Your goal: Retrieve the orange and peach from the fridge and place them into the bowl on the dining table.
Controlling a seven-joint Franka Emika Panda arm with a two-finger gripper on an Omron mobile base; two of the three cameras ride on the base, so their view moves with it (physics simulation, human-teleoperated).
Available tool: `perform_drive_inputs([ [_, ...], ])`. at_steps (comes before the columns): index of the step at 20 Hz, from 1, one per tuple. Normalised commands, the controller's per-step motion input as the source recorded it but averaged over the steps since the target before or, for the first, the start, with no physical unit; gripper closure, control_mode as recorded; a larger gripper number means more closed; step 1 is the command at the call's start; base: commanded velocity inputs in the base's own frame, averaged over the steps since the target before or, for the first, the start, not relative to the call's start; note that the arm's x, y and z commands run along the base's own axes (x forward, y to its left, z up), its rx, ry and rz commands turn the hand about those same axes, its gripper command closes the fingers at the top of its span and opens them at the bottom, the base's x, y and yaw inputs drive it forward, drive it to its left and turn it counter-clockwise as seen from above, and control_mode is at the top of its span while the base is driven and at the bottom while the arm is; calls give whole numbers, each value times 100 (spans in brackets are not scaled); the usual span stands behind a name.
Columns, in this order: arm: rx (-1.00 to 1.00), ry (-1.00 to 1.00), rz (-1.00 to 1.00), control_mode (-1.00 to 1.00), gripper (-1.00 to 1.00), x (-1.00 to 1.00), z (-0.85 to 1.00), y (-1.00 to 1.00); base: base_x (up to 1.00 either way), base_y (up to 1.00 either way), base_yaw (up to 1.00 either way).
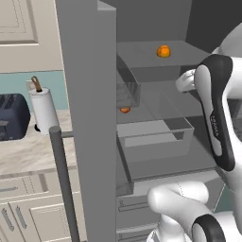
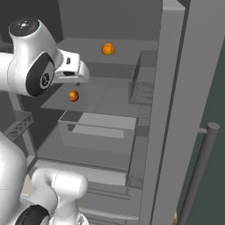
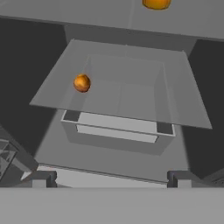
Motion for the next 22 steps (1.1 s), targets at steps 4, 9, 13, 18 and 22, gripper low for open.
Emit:
perform_drive_inputs([
  [4,0,-23,-4,-100,-100,16,-3,0,0,0,0],
  [9,0,-36,-8,-100,-100,13,-2,0,0,0,0],
  [13,1,-25,-11,-100,-100,11,6,0,0,0,0],
  [18,6,-3,-9,-100,-100,12,37,0,0,0,0],
  [22,9,0,-5,-100,-100,16,54,0,0,0,0],
])
